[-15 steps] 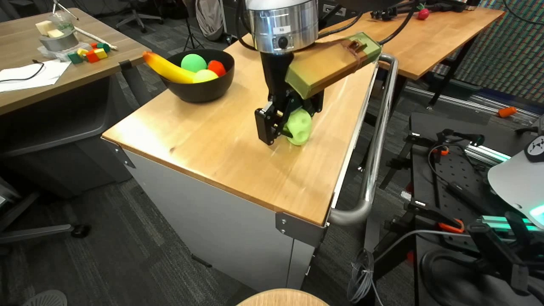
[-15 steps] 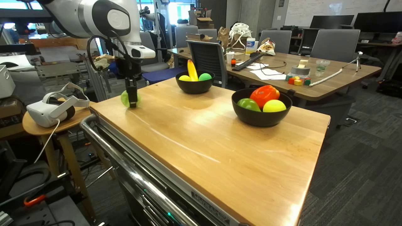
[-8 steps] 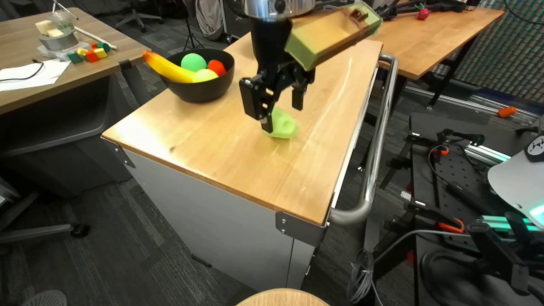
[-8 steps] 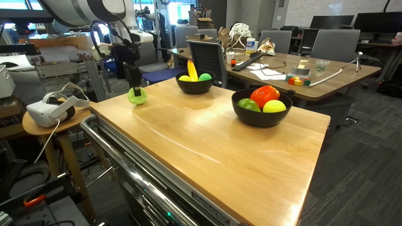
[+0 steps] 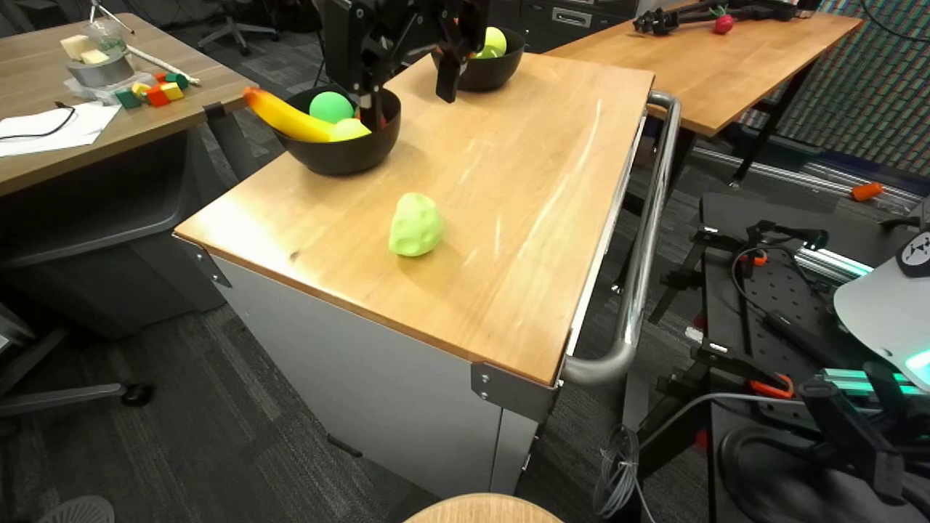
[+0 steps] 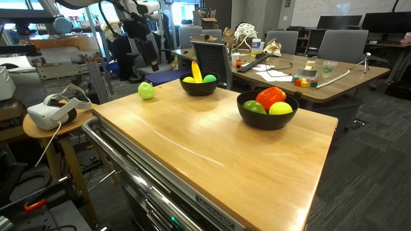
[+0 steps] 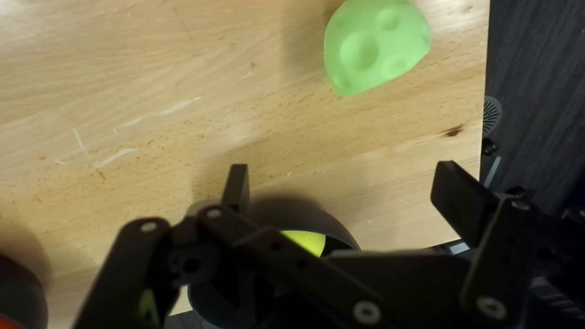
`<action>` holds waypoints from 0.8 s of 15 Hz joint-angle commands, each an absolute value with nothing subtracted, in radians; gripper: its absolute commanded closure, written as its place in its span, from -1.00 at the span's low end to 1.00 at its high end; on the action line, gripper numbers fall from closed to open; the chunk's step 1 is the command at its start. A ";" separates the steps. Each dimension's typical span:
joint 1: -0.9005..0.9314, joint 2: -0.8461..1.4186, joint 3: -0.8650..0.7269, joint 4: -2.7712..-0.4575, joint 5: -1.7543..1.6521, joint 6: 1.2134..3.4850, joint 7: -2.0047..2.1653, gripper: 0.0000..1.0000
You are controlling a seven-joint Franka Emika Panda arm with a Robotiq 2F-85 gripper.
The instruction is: Remove the fruits and vegetables from the black bowls and place them on the countertop
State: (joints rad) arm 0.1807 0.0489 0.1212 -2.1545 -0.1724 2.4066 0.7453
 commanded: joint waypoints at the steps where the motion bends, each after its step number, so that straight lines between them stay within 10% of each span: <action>1: 0.180 0.043 0.123 -2.161 -0.231 2.404 0.778 -1.00; 12: 0.213 0.454 0.087 -1.687 -0.596 2.366 0.682 -1.00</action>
